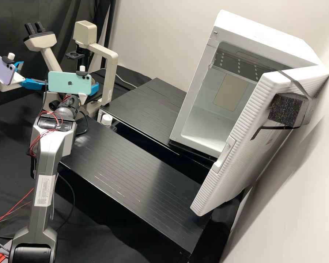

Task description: Take out the petri dish and place it under the microscope.

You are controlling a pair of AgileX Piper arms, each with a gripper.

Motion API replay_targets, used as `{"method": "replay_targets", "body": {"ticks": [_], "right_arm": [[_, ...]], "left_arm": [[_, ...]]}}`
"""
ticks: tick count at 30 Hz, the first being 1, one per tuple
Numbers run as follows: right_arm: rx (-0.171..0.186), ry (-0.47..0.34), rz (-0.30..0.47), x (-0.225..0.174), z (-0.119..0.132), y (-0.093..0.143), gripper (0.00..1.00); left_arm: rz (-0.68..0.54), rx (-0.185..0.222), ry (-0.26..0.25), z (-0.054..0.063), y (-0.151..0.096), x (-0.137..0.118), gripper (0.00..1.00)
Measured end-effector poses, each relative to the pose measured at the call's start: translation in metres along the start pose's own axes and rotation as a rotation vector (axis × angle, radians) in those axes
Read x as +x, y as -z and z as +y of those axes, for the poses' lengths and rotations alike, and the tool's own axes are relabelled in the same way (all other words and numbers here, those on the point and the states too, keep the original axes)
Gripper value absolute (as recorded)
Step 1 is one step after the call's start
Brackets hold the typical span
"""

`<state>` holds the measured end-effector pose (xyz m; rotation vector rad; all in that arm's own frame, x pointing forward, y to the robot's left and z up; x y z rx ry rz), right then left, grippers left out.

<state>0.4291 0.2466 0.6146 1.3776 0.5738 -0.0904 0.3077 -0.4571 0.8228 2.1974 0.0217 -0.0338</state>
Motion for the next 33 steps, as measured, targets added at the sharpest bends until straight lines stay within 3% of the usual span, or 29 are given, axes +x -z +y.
{"method": "replay_targets", "body": {"ticks": [9, 16, 19, 21, 28, 33], "right_arm": [[0.055, -0.019, 0.051, -0.029, 0.014, -0.007, 1.00], [0.052, -0.046, 0.114, -0.079, 0.024, -0.007, 1.00], [0.063, -0.109, 0.159, -0.107, 0.032, -0.006, 1.00], [0.052, -0.150, 0.191, -0.125, 0.035, -0.005, 1.00], [0.008, -0.441, 0.228, -0.187, 0.046, -0.013, 1.00], [0.013, -0.455, 0.200, -0.212, 0.048, -0.026, 1.00]], "left_arm": [[0.000, 0.000, 0.000, 0.000, 0.000, 0.000, 1.00], [0.000, 0.000, 0.000, 0.000, 0.000, 0.000, 1.00], [0.000, 0.000, 0.000, 0.000, 0.000, 0.000, 1.00], [0.000, 0.000, 0.000, 0.000, 0.000, 0.000, 1.00], [0.000, 0.000, 0.000, 0.000, 0.000, 0.000, 1.00], [0.000, 0.000, 0.000, 0.000, 0.000, 0.000, 1.00]]}}
